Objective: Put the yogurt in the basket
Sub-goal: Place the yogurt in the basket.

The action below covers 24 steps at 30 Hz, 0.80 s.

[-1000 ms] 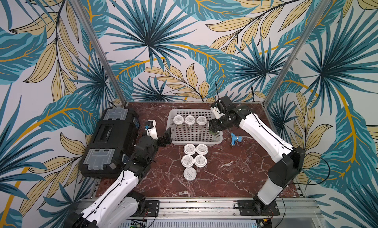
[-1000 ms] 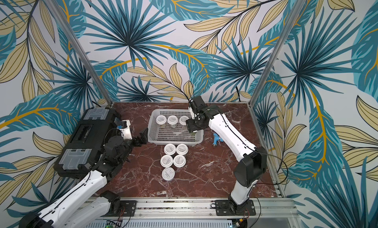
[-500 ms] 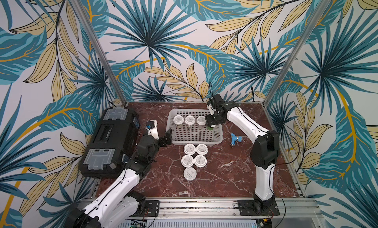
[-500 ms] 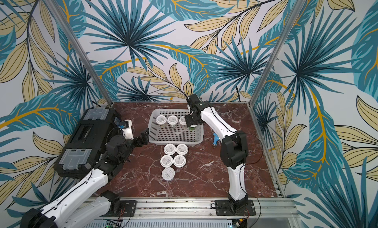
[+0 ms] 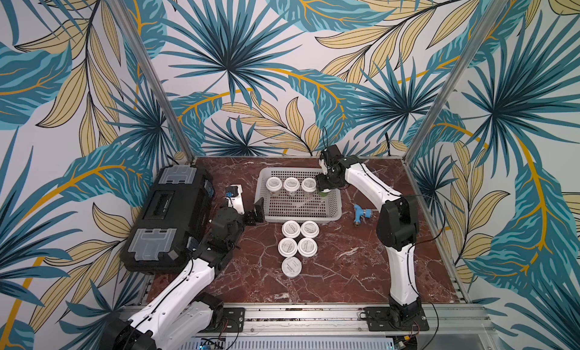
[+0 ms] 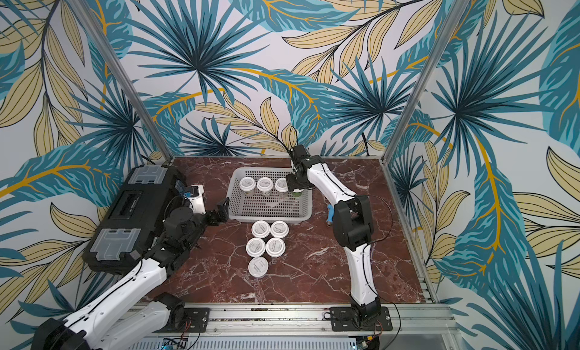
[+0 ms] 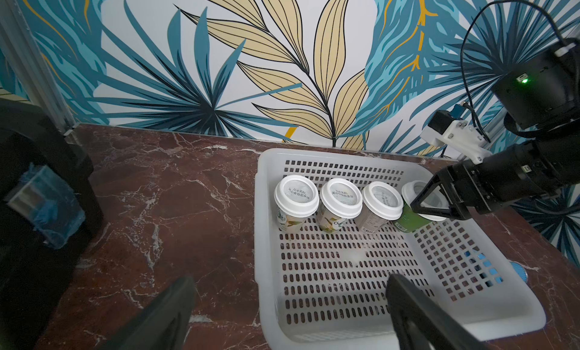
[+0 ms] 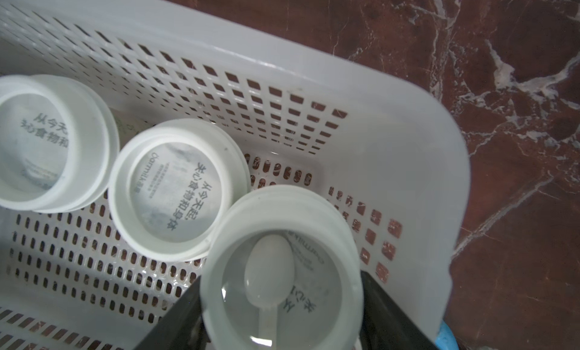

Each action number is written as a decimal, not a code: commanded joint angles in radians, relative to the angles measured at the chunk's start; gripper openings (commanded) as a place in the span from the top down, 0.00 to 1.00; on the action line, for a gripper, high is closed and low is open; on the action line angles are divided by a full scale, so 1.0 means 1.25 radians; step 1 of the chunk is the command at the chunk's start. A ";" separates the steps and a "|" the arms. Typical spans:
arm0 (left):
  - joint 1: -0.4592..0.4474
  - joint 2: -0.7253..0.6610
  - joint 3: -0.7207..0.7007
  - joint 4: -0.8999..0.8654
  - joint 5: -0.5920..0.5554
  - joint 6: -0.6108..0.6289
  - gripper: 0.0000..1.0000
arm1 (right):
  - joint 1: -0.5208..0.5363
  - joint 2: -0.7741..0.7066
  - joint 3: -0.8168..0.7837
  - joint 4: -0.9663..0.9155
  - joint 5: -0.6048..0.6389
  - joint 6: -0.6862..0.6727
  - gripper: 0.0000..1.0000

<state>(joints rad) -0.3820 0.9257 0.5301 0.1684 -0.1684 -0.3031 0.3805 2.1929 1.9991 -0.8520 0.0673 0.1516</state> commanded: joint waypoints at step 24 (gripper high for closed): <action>0.005 0.002 0.008 0.006 0.009 0.008 0.01 | 0.001 0.048 0.005 0.039 0.010 0.021 0.21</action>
<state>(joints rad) -0.3820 0.9257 0.5301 0.1684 -0.1673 -0.3027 0.3813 2.2406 2.0106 -0.8021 0.0669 0.1696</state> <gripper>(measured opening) 0.992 0.780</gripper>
